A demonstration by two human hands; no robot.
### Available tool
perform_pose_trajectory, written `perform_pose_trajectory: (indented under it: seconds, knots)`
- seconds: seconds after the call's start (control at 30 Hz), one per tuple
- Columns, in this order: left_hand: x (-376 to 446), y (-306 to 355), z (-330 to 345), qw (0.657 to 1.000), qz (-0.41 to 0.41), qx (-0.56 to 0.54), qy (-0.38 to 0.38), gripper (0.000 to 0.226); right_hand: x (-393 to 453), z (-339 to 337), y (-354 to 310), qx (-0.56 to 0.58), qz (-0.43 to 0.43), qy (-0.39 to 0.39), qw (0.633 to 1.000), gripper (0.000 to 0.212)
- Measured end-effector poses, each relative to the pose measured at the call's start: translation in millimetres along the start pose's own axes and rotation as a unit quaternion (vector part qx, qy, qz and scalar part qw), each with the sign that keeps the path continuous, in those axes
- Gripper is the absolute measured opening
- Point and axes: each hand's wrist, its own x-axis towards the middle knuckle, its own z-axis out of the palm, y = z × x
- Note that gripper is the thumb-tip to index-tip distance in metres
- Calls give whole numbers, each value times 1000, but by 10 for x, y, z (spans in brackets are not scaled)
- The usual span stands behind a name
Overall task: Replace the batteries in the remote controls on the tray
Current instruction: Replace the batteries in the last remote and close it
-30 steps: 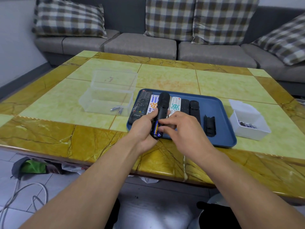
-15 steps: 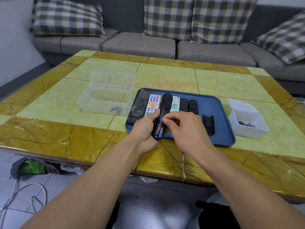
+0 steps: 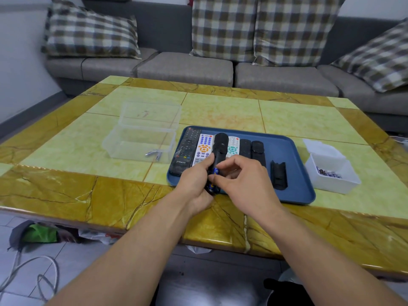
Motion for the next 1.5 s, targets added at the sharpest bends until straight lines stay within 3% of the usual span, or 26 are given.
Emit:
perform_pose_trajectory:
  seconds: [0.17,0.3,0.37,0.43,0.5,0.6,0.97,1.23,1.5]
  knots:
    - [15,0,-32,1000,-3,21,9,37,-40,52,-23,50,-3,-14,999,21]
    - [21,51,-30,1000,-4,18,-7,36,66,-63,-69,271,91,-8,958,22]
    - [16,72,-28,999,-4,31,-4,35,70,-98,-54,302,131,-33,944,30]
    - [28,77,-31,999,-6,43,-8,40,54,-96,-10,209,109,-66,970,37]
    - [-19,110,-12,999,-12,51,-16,41,54,-106,24,-1,20,-103,994,33]
    - [-36,149,-13,997,-33,64,-21,40,55,-141,74,-211,-92,-149,962,15]
    - [-141,100,-48,988,-79,105,-78,22,89,-197,37,-244,-98,-217,940,18]
    - [-68,116,-64,994,-87,49,-38,28,7,-121,-24,-372,-232,-146,887,28]
    - [-73,180,-78,996,-83,26,-26,40,25,-39,-22,-344,-270,-128,890,18]
